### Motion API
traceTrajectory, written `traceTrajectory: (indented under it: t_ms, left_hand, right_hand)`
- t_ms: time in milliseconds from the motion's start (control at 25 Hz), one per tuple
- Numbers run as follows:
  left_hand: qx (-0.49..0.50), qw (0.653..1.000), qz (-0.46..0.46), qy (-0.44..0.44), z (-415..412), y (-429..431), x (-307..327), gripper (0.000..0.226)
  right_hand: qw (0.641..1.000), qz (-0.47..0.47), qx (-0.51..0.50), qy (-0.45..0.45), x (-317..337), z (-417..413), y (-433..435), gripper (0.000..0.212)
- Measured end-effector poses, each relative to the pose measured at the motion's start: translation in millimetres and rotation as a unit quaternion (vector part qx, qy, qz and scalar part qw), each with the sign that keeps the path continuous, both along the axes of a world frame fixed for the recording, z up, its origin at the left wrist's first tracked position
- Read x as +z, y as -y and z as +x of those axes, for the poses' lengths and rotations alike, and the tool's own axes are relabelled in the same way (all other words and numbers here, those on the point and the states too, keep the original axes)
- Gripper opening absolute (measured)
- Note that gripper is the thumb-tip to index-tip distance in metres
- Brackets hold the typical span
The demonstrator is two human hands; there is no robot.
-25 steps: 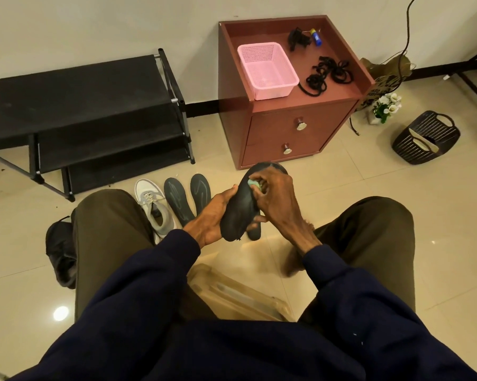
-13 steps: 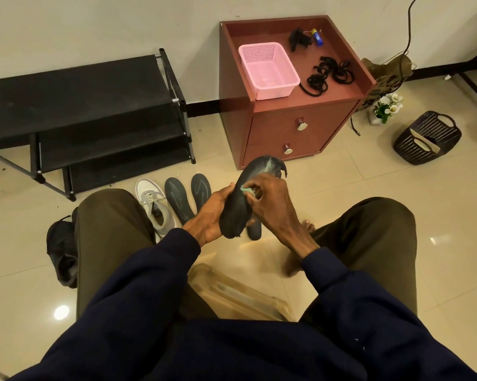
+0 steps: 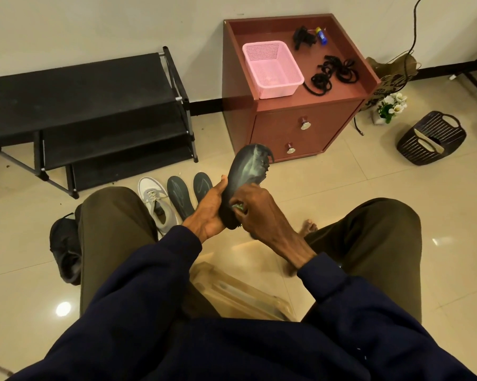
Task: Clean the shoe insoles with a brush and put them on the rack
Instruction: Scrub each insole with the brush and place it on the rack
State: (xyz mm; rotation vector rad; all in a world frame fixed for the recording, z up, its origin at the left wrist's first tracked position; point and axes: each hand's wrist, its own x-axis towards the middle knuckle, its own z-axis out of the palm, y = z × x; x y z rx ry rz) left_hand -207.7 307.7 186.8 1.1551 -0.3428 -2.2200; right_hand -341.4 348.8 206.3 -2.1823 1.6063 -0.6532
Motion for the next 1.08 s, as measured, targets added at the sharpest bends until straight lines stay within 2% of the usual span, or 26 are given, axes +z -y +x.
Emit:
traceTrajectory:
  t_ms: [120, 160, 280, 360, 480, 600, 720, 840, 920, 1040, 1080]
  left_hand:
    - [-0.007, 1.0, 0.013, 0.001, 2.3, -2.2, -2.8, 0.05]
    - [-0.008, 1.0, 0.007, -0.001, 2.4, -2.4, -3.4, 0.05]
    - [-0.012, 1.0, -0.016, -0.006, -2.3, -3.1, 0.8, 0.047]
    - [-0.012, 1.0, -0.007, -0.012, -3.9, -4.2, 1.3, 0.047]
    - [-0.017, 0.999, -0.009, -0.025, -2.5, -2.0, -3.6, 0.048]
    - [-0.029, 0.997, -0.016, -0.068, -3.6, -2.1, -0.9, 0.05]
    - [-0.034, 0.995, -0.005, -0.089, -6.1, -3.8, 5.7, 0.045]
    - [-0.048, 0.996, -0.011, -0.08, -4.7, -3.9, 7.8, 0.045]
    - [-0.043, 0.997, -0.012, -0.069, -2.3, -1.5, 7.2, 0.046]
    - [-0.024, 0.998, -0.014, -0.056, -0.7, -0.1, 10.1, 0.047]
    - [-0.021, 0.998, -0.012, -0.054, -1.4, -0.4, 10.9, 0.049]
  right_hand:
    - [0.989, 0.123, 0.067, 0.044, 12.0, -7.9, -1.4, 0.013]
    - [0.99, 0.122, 0.062, 0.033, 12.0, -11.2, 0.8, 0.012]
    - [0.999, 0.027, -0.031, -0.012, 4.4, -18.4, 11.3, 0.011]
    - [0.998, -0.004, -0.061, -0.002, 1.7, -20.4, 13.7, 0.01]
    - [0.988, 0.05, -0.076, 0.122, 11.7, -25.1, 9.2, 0.014]
    - [0.956, 0.111, -0.139, 0.235, 14.5, -36.0, 10.7, 0.015]
    - [0.966, 0.04, -0.18, 0.18, 3.4, -43.0, 13.9, 0.009]
    - [0.978, 0.023, -0.15, 0.144, -0.7, -41.0, 13.3, 0.009]
    - [0.986, 0.034, -0.113, 0.117, 0.6, -38.4, 14.6, 0.015]
    - [0.996, 0.043, -0.072, 0.038, -2.8, -38.0, 14.8, 0.036]
    - [0.997, 0.034, -0.069, 0.015, -4.1, -37.2, 14.5, 0.036]
